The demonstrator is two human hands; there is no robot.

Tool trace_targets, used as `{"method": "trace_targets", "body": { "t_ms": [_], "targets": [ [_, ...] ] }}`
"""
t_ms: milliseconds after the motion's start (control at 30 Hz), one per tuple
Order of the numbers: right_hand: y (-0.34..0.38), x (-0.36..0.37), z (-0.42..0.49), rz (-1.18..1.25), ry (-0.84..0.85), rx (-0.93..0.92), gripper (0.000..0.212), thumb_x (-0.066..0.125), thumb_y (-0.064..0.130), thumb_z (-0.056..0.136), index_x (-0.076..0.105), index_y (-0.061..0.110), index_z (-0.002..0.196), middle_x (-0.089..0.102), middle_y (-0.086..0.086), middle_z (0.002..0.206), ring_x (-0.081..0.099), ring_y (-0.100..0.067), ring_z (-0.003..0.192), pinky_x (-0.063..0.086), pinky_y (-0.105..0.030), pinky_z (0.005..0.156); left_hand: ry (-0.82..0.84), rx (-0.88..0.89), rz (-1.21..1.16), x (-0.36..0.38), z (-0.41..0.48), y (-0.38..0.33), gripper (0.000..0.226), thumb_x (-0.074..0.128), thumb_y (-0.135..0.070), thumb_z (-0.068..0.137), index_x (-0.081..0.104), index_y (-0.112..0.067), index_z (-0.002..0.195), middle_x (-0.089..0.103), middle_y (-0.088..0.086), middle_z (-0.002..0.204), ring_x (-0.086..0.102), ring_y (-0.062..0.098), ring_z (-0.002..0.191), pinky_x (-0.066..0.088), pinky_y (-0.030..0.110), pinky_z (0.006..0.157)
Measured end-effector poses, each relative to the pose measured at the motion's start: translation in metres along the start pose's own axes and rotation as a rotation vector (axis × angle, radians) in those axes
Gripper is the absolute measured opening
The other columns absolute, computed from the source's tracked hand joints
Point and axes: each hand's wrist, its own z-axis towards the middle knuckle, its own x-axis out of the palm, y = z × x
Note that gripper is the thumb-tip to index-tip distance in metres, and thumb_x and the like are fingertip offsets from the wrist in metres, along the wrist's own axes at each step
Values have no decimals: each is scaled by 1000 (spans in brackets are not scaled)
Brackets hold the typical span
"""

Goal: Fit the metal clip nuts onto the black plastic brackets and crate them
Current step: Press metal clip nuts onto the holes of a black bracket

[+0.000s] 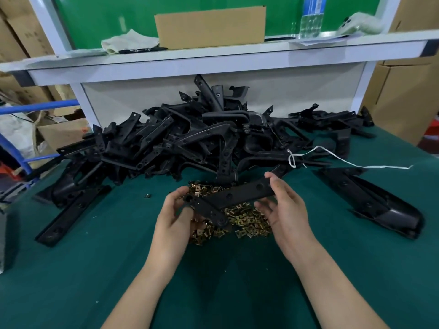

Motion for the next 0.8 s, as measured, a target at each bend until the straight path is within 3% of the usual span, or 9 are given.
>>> {"method": "trace_targets", "body": {
  "t_ms": [67,167,267,400,500,567,633,733,800],
  "targets": [
    [1,1,-1,17,-7,-6,20,60,22,101,74,14,112,75,-4,94,68,-17,80,58,-25,68,4,-71,-154,-2,2,-2,27,45,-13,106,61,-21,126,72,10,114,71,24,79,57,40,76],
    [2,1,-2,21,-10,-15,20,60,22,100,73,14,113,76,-3,99,71,-18,84,58,-26,71,63,-77,-199,-4,3,-3,28,48,-25,107,61,-10,127,71,14,113,69,27,79,57,37,73],
    [0,1,-2,-17,5,-29,19,61,22,100,74,16,112,75,-5,105,72,-21,88,58,-26,73,65,-31,-120,-3,2,-3,28,51,-22,106,53,-21,133,75,11,107,71,24,86,58,39,79],
    [0,-1,-1,-154,22,-50,22,55,23,101,78,24,100,75,1,101,73,-23,95,59,-29,76,67,18,-93,-4,2,-2,35,51,-14,105,47,-24,139,76,9,103,74,20,94,59,26,73],
    [2,-4,1,-404,-33,-173,27,50,23,100,75,32,96,74,9,98,70,-14,100,52,-32,85,76,71,-23,-4,0,-2,36,51,-16,105,50,-27,139,77,3,102,74,17,94,58,24,75],
    [4,-7,-1,-556,-45,-274,27,48,25,100,72,37,95,72,16,95,69,-4,90,48,-26,80,97,105,41,-2,-2,-2,36,52,-17,105,52,-31,138,77,-1,105,72,14,97,57,23,78],
    [4,-12,-4,-881,-42,-447,24,47,30,101,68,41,98,69,20,92,65,1,86,46,-23,74,132,126,73,-1,-5,-2,36,53,-18,104,54,-34,136,76,-3,105,71,12,98,56,20,80],
    [-2,-13,-8,-1296,-60,-750,23,48,31,100,69,28,94,66,14,78,60,-9,67,42,-28,67,198,160,115,4,-10,-3,37,56,-18,102,56,-37,134,74,-1,102,70,12,94,53,15,79],
    [-5,-11,-9,-1443,-44,-729,35,42,38,101,61,23,76,57,8,60,52,-19,55,34,-28,52,243,189,143,7,-14,-2,38,57,-18,101,56,-36,134,74,-2,99,69,10,89,51,12,74]
  ]
}}
